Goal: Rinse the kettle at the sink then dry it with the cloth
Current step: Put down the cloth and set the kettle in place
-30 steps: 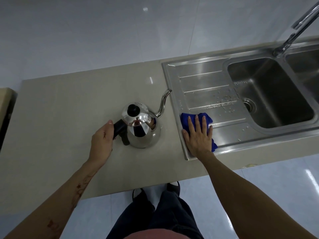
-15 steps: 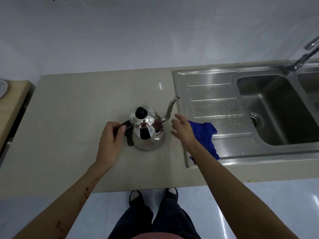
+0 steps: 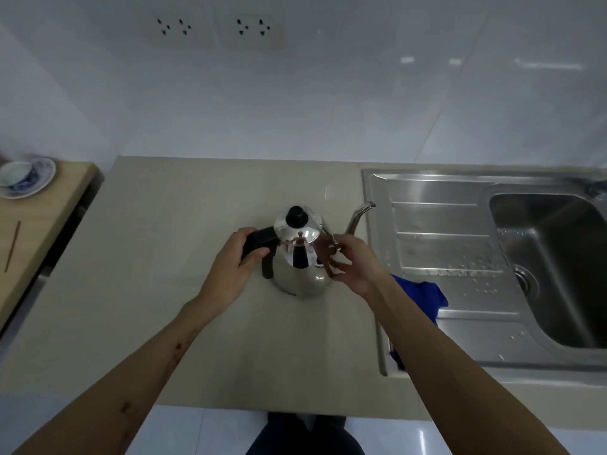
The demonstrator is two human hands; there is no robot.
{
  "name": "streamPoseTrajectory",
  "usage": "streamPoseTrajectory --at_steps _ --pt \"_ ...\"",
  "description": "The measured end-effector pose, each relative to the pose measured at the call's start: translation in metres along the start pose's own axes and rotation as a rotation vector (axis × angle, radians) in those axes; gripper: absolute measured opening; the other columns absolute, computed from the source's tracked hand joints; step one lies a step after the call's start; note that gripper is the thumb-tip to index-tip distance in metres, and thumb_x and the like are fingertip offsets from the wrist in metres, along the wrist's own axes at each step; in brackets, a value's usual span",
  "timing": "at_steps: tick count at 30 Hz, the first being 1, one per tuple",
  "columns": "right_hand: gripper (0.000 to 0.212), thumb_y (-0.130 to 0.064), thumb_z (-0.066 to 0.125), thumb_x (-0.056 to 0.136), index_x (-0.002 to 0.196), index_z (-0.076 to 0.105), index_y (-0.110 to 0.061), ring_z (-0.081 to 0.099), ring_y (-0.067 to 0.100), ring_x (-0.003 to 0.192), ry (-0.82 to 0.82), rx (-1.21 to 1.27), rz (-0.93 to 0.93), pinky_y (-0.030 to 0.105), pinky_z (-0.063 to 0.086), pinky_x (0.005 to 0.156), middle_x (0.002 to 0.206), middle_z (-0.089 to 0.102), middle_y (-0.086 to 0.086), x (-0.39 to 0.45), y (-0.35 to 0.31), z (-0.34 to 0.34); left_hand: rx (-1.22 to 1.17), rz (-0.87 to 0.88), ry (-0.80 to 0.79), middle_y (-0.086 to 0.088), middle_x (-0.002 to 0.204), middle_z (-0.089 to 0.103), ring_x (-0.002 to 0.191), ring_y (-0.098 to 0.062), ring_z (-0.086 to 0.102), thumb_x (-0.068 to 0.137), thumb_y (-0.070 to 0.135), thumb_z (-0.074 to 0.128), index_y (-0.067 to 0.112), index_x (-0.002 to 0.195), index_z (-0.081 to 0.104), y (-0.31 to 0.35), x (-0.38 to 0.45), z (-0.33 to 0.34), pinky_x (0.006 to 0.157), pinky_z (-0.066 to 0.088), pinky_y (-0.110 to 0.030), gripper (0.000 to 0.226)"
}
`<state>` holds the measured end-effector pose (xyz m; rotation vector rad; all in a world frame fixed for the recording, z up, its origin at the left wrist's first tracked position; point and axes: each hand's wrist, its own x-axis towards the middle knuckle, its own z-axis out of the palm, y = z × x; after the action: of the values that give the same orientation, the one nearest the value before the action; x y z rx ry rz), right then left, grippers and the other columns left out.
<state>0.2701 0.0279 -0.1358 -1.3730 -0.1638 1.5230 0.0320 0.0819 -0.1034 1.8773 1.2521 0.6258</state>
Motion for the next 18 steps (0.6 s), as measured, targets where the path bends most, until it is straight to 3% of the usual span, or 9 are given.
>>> streamPoseTrajectory --at_steps 5,8,13,16,18 --pt "0.012 -0.026 0.067 0.090 0.081 0.069 -0.017 0.072 0.021 0.064 0.002 0.094 -0.064 0.036 0.050 0.066 0.063 0.071 -0.003 0.031 -0.040 0.025 0.097 0.077 0.007 -0.012 0.119 0.055 0.103 -0.015 0.050 0.098 0.020 0.054 0.009 0.130 0.050 0.003 0.084 -0.016 0.075 0.034 -0.010 0.034" --pt "0.016 -0.030 0.071 0.089 0.081 0.071 -0.016 0.072 0.022 0.073 0.016 0.149 -0.113 0.036 0.053 0.068 0.069 0.072 -0.001 0.058 -0.063 0.039 0.131 0.116 -0.032 -0.012 0.117 0.054 0.101 -0.015 0.049 0.098 0.021 0.054 0.009 0.129 0.050 0.003 0.139 -0.023 0.073 0.034 -0.005 0.034" --pt "0.031 -0.036 0.074 0.087 0.107 0.071 -0.013 0.071 0.017 0.080 0.028 0.165 -0.160 0.034 0.057 0.070 0.092 0.067 0.002 0.101 -0.090 0.048 0.124 0.139 -0.084 -0.007 0.115 0.053 0.100 -0.015 0.049 0.098 0.021 0.053 0.009 0.129 0.050 0.006 0.206 -0.021 0.072 0.035 -0.010 0.034" --pt "0.032 -0.036 0.077 0.084 0.105 0.070 -0.013 0.068 0.019 0.086 0.042 0.188 -0.168 0.035 0.058 0.073 0.091 0.063 0.003 0.116 -0.101 0.049 0.111 0.125 -0.109 -0.006 0.115 0.053 0.097 -0.015 0.049 0.098 0.022 0.054 0.010 0.130 0.050 0.006 0.230 -0.018 0.068 0.036 -0.012 0.034" --pt "0.028 -0.034 0.078 0.082 0.098 0.070 -0.013 0.065 0.021 0.090 0.040 0.230 -0.173 0.039 0.058 0.084 0.087 0.062 0.003 0.125 -0.105 0.048 0.109 0.123 -0.113 -0.008 0.117 0.054 0.096 -0.015 0.050 0.097 0.022 0.055 0.010 0.130 0.050 0.004 0.241 -0.014 0.067 0.037 -0.013 0.035"
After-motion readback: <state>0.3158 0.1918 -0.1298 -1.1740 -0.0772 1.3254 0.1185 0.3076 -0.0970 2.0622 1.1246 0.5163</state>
